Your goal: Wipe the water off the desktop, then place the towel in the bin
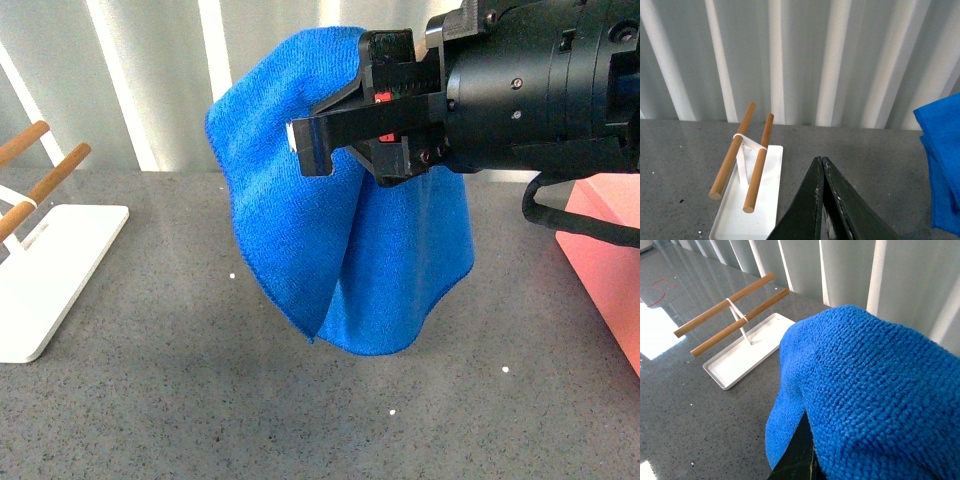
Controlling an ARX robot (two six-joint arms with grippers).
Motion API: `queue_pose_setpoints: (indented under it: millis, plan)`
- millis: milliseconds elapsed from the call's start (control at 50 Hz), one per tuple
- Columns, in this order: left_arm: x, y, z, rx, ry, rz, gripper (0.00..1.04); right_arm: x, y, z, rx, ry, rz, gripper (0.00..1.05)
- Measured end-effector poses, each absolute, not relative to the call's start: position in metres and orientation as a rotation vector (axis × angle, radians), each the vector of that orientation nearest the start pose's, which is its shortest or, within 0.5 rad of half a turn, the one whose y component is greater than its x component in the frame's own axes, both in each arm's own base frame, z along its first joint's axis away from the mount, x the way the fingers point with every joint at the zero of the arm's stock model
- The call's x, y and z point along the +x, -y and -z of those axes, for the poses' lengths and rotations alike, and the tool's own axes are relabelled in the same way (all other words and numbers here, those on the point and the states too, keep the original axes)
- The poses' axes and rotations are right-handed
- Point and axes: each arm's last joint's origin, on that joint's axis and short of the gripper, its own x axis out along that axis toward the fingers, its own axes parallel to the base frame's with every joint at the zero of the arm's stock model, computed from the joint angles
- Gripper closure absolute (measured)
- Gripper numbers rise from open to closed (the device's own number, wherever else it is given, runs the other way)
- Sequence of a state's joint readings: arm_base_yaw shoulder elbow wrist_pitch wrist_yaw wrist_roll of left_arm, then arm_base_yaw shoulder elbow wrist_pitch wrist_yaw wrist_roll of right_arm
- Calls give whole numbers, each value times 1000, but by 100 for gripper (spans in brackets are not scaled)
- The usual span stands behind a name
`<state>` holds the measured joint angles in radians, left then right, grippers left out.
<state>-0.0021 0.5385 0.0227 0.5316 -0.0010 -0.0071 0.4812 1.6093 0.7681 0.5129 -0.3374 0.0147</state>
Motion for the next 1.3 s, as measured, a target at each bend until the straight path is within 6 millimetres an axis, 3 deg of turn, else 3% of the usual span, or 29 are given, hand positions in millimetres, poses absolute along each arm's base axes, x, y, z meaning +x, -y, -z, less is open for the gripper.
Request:
queue_pose_setpoints:
  millis: [1300]
  plan:
    - [97, 0, -171, -7, 20, 2, 101, 279, -156, -198, -37, -350, -816, 100]
